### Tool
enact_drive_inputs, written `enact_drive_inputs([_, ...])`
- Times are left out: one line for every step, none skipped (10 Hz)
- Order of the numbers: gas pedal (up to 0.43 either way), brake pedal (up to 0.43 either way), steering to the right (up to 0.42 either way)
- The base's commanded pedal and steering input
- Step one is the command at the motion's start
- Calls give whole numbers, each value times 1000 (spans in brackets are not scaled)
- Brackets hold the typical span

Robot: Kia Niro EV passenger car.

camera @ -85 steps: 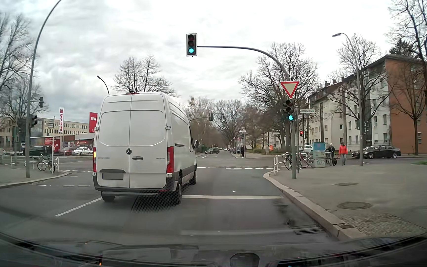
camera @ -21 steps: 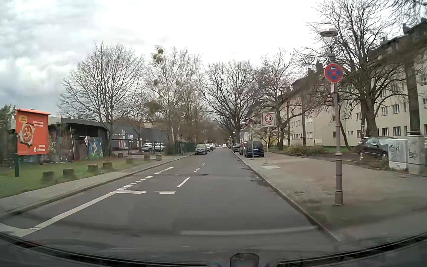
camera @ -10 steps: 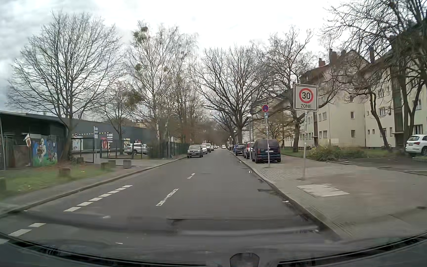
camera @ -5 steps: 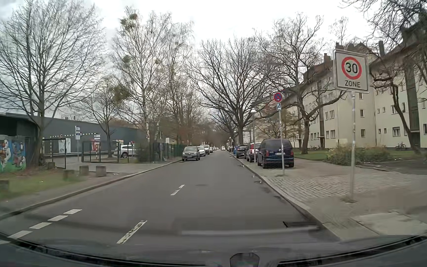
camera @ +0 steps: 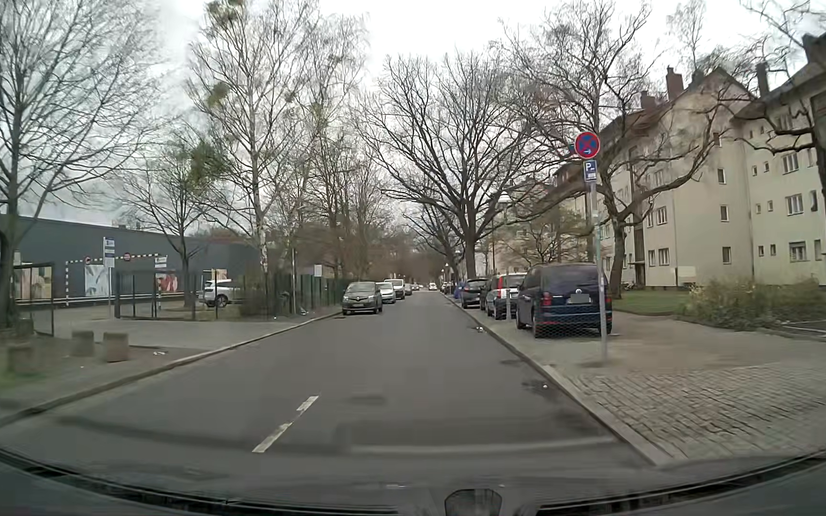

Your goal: Follow the waypoints while adhering to traffic rules and regulations

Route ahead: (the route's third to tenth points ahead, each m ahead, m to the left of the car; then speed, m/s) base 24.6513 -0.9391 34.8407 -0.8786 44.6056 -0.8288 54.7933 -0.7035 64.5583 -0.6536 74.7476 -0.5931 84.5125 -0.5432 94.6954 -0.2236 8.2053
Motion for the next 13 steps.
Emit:
enact_drive_inputs([8,12,-4])
enact_drive_inputs([8,12,-2])
enact_drive_inputs([8,12,-2])
enact_drive_inputs([8,12,-2])
enact_drive_inputs([8,12,-2])
enact_drive_inputs([8,12,-2])
enact_drive_inputs([8,12,-2])
enact_drive_inputs([8,12,-4])
enact_drive_inputs([20,12,-5])
enact_drive_inputs([20,12,-5])
enact_drive_inputs([20,12,-3])
enact_drive_inputs([20,12,-1])
enact_drive_inputs([20,12,-1])
